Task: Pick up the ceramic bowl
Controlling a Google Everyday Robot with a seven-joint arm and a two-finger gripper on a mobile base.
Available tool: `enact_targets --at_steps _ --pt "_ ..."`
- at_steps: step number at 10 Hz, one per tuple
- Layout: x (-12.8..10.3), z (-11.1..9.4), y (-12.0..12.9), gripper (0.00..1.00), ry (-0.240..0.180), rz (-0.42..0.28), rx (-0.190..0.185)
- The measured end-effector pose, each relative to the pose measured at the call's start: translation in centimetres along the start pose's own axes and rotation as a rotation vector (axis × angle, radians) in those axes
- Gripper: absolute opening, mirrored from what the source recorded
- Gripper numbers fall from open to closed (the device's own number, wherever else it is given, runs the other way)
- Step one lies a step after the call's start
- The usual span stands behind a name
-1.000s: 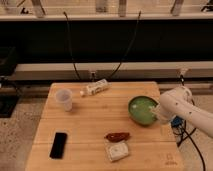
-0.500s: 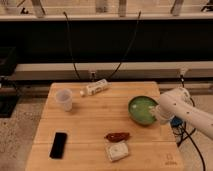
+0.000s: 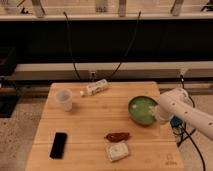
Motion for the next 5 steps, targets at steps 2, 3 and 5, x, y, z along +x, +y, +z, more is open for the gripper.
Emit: enact_targets --at_steps 2,3,5 --pt "0.04 0.28 -0.23 0.53 -0.001 0.002 -0.002" --pt "0.05 0.32 -0.43 0.43 -0.002 0.002 -0.002" --pt "0.05 0.34 -0.68 0.22 -0.002 0.003 -0.005"
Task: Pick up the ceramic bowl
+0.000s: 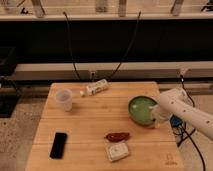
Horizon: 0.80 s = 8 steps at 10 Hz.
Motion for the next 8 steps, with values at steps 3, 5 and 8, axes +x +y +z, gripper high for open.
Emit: enact_targets --at_steps 3,5,8 --pt "0.0 -2.0 -0.9 0.02 0.005 -0.009 -0.008" --pt "0.2 -3.9 -1.7 0.02 0.011 -0.022 -0.010" --pt "0.2 -5.6 -2.3 0.02 0.018 -0.044 -0.014"
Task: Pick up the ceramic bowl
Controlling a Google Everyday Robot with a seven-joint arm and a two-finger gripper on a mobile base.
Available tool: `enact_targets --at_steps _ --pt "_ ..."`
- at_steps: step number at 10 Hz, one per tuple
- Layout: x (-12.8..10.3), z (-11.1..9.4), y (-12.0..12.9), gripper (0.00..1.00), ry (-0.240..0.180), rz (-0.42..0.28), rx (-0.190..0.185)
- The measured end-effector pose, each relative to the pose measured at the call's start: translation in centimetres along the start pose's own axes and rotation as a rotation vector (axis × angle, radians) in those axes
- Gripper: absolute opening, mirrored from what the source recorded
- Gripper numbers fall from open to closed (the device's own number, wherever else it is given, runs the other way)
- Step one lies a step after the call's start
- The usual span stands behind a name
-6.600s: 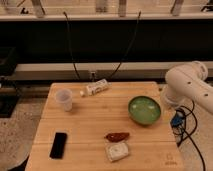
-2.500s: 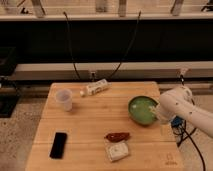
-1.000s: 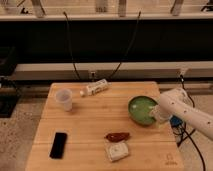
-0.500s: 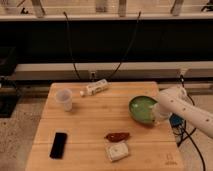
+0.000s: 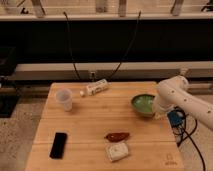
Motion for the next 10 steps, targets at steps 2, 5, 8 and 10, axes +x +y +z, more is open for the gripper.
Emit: enact_targets --at_steps 2,5,8,10 --pt "0.2 -2.1 -0.5 0.02 0.005 -0.015 -0.003" --pt "0.1 -3.0 -0.9 0.02 0.009 -0.031 -0.005" --pt "0.2 -3.9 -1.2 0.02 0.008 -0.043 -0.008" --pt "0.2 -4.5 -1.5 0.02 0.008 -0.052 -0.009"
